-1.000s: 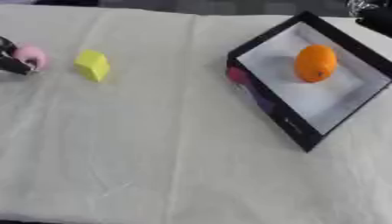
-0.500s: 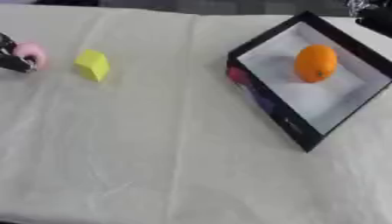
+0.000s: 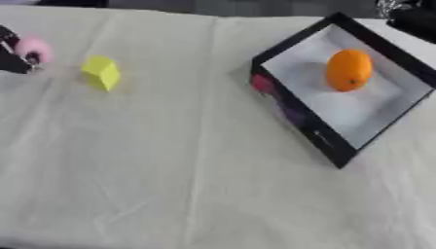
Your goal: Pick up the objects with one hand, pass them to the other hand, and then place them into the box on the other side of the table.
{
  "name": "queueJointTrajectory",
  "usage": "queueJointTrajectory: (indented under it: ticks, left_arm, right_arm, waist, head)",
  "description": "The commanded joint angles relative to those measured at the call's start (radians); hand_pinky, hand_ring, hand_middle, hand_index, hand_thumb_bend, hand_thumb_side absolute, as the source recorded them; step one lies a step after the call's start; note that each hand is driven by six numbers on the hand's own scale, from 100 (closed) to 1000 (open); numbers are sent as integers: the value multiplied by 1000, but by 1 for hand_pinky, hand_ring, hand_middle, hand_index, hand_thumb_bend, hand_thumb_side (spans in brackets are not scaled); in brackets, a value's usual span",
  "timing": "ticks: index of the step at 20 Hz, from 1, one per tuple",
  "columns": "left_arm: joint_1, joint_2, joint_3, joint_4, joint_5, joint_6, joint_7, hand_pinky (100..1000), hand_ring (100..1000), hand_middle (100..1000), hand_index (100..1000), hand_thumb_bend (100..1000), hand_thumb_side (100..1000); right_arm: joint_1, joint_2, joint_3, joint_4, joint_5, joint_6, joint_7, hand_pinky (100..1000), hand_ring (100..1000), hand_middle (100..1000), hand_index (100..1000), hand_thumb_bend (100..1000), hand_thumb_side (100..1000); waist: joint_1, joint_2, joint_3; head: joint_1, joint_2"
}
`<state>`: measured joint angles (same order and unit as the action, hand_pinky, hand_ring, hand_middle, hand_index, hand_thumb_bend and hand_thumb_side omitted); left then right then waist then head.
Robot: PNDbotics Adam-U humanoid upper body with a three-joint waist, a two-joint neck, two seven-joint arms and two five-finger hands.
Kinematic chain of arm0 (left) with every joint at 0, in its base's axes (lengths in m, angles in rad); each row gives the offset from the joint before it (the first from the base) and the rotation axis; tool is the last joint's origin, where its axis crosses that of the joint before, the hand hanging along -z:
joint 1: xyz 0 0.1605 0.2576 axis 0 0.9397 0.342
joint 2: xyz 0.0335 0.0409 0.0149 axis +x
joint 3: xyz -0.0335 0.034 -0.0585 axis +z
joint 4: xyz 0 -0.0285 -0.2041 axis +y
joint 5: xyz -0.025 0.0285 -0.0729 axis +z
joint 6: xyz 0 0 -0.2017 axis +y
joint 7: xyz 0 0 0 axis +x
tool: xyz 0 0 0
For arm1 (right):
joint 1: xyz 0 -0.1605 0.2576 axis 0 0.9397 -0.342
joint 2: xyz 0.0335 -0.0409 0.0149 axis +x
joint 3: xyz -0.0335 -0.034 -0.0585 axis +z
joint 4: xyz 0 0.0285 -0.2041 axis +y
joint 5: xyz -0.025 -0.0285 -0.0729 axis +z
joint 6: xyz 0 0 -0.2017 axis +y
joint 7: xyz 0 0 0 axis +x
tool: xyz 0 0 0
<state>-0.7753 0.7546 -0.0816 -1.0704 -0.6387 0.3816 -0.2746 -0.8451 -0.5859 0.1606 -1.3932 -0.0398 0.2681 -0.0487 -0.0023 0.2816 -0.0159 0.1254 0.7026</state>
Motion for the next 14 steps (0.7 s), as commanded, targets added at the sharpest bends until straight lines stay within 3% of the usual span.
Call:
queueJointTrajectory:
  ticks: [1,14]
  left_arm:
    - [11,53,-11,-93,42,-16,15,756,656,651,624,191,204]
    - [113,32,-60,-399,122,-19,58,749,615,641,623,189,204]
  right_arm:
    - [-26,-17,-9,-15,-4,-4,5,862,763,790,814,100,419]
    - [-101,55,36,-54,11,-10,95,868,782,814,834,100,421]
  waist:
    - [5,-39,4]
    - [5,-64,13]
  head:
    - [-16,5]
    - [-44,7]
